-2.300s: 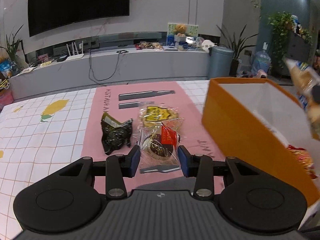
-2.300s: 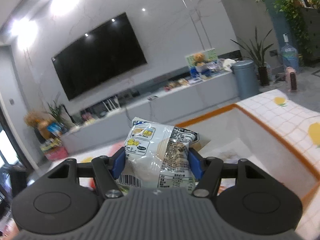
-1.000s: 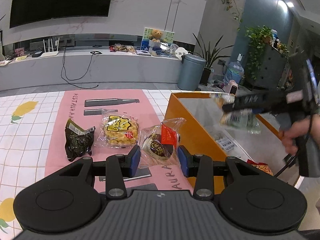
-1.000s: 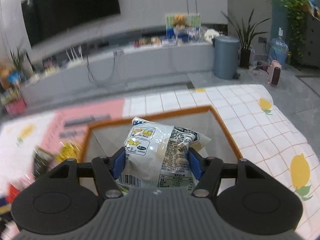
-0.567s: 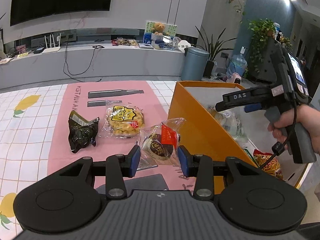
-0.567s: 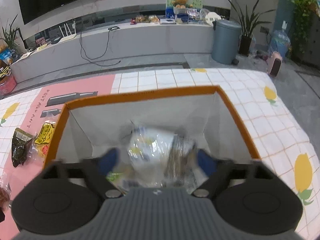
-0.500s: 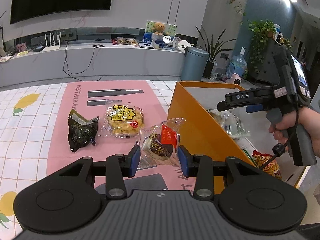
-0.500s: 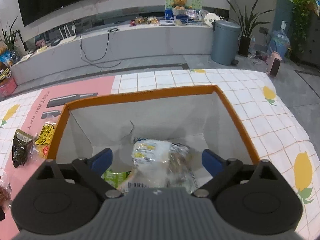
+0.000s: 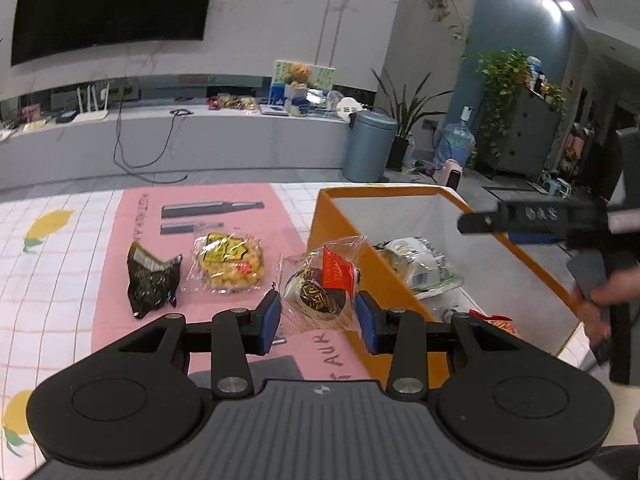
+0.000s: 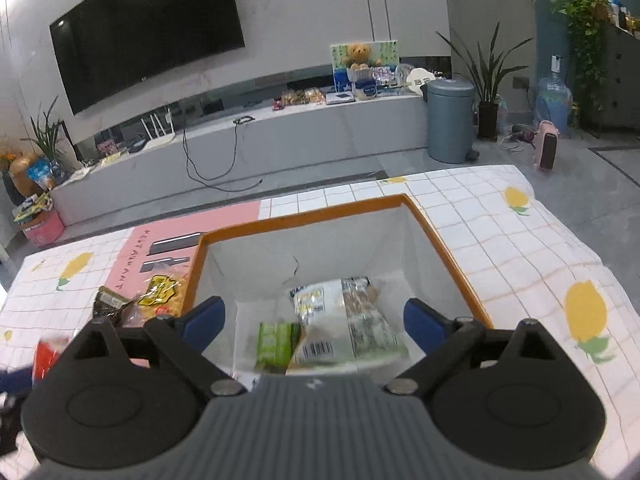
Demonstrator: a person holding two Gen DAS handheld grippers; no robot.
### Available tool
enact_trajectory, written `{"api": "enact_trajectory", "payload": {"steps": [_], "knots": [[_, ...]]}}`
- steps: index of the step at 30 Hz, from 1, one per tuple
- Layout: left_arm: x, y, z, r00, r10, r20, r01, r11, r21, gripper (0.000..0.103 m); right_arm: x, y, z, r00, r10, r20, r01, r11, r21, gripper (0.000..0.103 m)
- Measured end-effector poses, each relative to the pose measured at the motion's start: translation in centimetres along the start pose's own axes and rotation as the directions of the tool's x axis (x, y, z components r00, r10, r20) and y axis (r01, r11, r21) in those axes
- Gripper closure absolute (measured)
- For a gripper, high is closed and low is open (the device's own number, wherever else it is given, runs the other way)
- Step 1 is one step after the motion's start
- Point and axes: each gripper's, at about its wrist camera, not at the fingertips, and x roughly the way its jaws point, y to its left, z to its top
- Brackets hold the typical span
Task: Organize snacks
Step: 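Carry the red-labelled pastry over the box and release it with the left gripper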
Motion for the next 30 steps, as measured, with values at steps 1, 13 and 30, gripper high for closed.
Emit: {"api": "enact_trajectory", "payload": {"steps": [1, 13, 30], "knots": [[0.0, -0.3, 0.1, 1.0, 0.002, 0.003, -0.002, 1.0, 0.01, 0.057, -0.7, -0.4, -0.5, 1.0, -0.003, 0.01, 0.003, 1.0, 0.016, 0.009], [1.6, -4.3, 1.8, 0.999, -0.014, -0.051, 0.017, 0.998, 0.059, 0.057, -4.2, -3.1, -2.1, 0.994, 0.004, 0.105, -0.024, 0.981, 0.192, 0.009], [14.0, -11.2, 5.9, 0.934, 0.339, -0.113, -0.306, 0.923, 0.234, 0.057, -6.5, -5.6, -1.9, 0.987, -0.008, 0.158, -0.031, 0.969, 0.245, 0.01]]}}
